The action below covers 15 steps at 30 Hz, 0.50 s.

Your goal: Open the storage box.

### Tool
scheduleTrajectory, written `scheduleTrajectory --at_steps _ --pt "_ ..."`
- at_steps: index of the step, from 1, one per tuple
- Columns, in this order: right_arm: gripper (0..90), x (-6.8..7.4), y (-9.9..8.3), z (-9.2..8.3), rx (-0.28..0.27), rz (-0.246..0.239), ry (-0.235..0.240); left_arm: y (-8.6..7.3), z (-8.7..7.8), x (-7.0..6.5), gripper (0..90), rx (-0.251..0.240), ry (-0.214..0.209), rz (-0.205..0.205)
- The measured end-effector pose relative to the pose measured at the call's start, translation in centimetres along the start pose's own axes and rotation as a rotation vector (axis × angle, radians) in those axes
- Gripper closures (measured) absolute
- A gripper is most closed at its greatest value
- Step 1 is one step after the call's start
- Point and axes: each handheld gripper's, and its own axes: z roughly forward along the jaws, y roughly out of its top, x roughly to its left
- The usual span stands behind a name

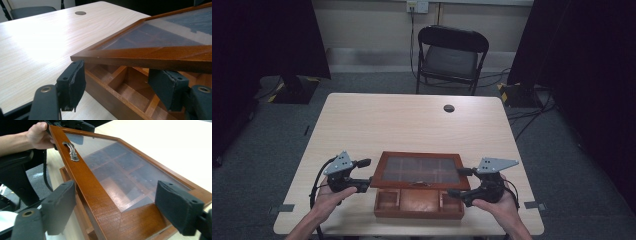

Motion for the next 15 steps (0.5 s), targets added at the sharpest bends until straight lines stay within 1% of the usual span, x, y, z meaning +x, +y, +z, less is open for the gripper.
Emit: scheduleTrajectory --at_steps 3,4,5,7,12,15 --pt "15.5 -0.08 0.05 -0.16 -0.012 0.001 -0.008 0.14 -0.05 0.01 29.8 -0.004 0.002 0.003" --pt "16.0 -0.08 0.06 -0.23 -0.019 -0.003 -0.012 0.21 -0.05 0.05 29.4 -0.005 0.001 0.013" --pt "16.5 -0.06 0.07 -0.28 -0.024 -0.008 -0.013 0.25 -0.02 0.0 29.3 -0.008 0.001 0.008" --pt "16.5 -0.06 0.08 -0.34 -0.027 -0.015 -0.016 0.45 -0.05 0.06 29.4 -0.005 0.003 0.014" --pt "15.6 -0.16 0.0 -0.42 -0.03 -0.013 -0.023 0.61 -0.05 0.07 29.9 -0.004 0.003 0.017" --pt "15.2 -0.28 0.23 -0.49 -0.044 -0.022 -0.025 0.75 -0.09 0.07 30.8 -0.008 0.003 0.011"
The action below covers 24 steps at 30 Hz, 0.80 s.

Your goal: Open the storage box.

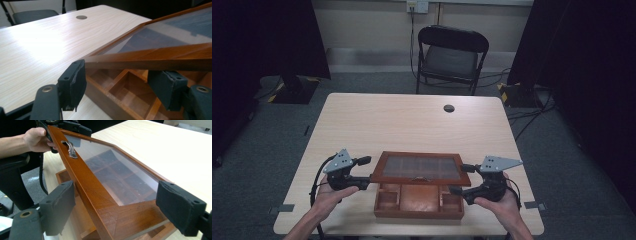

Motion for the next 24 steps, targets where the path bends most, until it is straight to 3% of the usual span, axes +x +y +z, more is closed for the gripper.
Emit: scheduleTrajectory --at_steps 5,10,18,24 --pt "15.4 -0.1 0.1 -0.1 -0.005 -0.007 -0.008 0.4 -0.1 0.0 30.9 -0.015 -0.008 -0.003" --pt "16.8 -0.8 0.0 0.2 0.01 -0.005 -0.057 0.6 -0.1 0.0 30.8 -0.016 -0.011 -0.006" --pt "19.8 -2.1 0.6 1.0 0.003 0.017 -0.051 1.4 0.0 0.2 32.0 -0.029 -0.015 -0.023" --pt "29.2 -3.0 1.0 1.3 -0.036 0.025 -0.046 2.5 0.5 0.4 35.3 -0.042 -0.023 -0.026"
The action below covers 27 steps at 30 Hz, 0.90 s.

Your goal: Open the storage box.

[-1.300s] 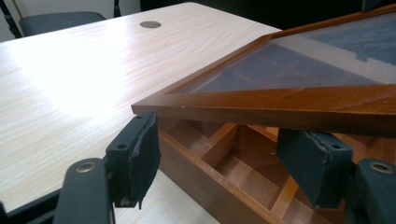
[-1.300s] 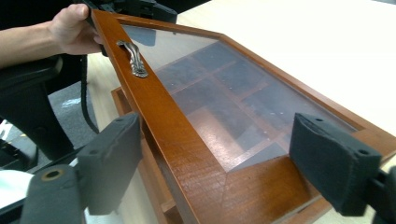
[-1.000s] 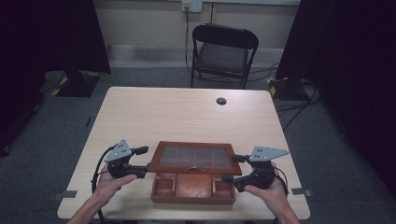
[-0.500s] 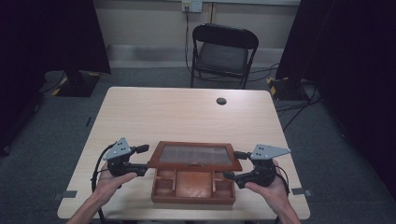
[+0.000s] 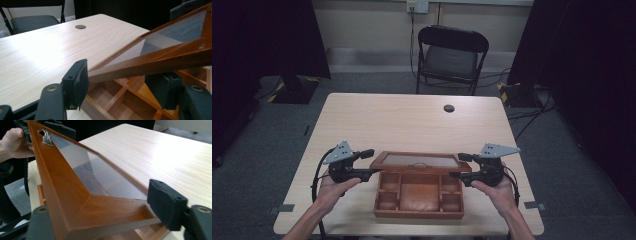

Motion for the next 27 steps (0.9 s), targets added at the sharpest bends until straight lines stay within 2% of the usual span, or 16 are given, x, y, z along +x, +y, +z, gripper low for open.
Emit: scheduleTrajectory --at_steps 9,14,23,27 --pt "32.6 -1.2 1.0 0.7 -0.013 0.013 0.008 0.7 0.8 0.3 39.3 -0.016 -0.007 -0.009" --pt "37.2 -1.7 1.0 1.6 -0.027 0.026 0.019 1.1 1.3 0.4 42.4 -0.003 -0.02 -0.011" --pt "38.0 -2.1 1.2 2.1 -0.022 0.032 0.033 1.3 2.2 0.5 43.0 -0.002 -0.02 -0.009" --pt "39.6 -2.3 1.4 2.1 -0.025 0.03 0.038 1.3 2.4 0.7 43.6 -0.017 -0.018 -0.017"
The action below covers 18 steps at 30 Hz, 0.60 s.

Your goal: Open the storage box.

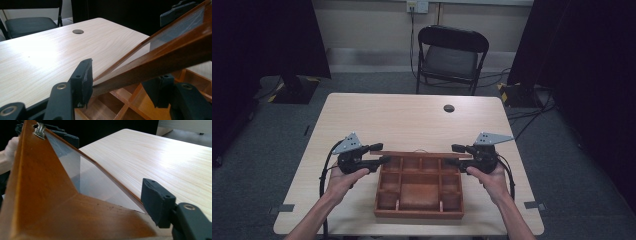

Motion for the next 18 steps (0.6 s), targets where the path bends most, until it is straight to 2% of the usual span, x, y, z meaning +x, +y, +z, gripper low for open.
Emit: scheduleTrajectory --at_steps 1,5,6,10,13,14,17,18 --pt "39.6 -0.1 0.1 0.1 -0.001 0.001 -0.002 0.1 0.1 0.1 43.8 -0.001 -0.003 -0.007" --pt "40.4 -0.7 0.2 0.3 -0.029 0.02 -0.01 0.6 0.3 0.4 45.1 -0.002 0.009 0.01" --pt "40.4 -0.8 0.2 0.4 -0.049 0.026 -0.026 0.8 0.4 0.5 44.7 -0.008 0.004 -0.002" --pt "40.4 -1.1 0.1 0.4 -0.054 0.023 -0.038 0.8 0.8 0.9 45.3 -0.005 0.004 0.005" --pt "40.5 -1.4 0.2 0.4 -0.054 0.03 -0.042 0.7 1.3 1.1 45.8 -0.008 -0.001 -0.018" --pt "40.5 -1.6 0.2 0.4 -0.053 0.035 -0.046 0.7 1.4 1.3 45.8 -0.009 0.005 -0.011" --pt "40.5 -2.1 0.0 0.9 -0.054 0.053 -0.055 0.6 1.9 1.5 44.9 -0.007 0.008 -0.032" --pt "40.3 -2.1 0.0 0.9 -0.054 0.057 -0.058 0.6 1.9 1.6 44.8 0.001 0.01 -0.025"
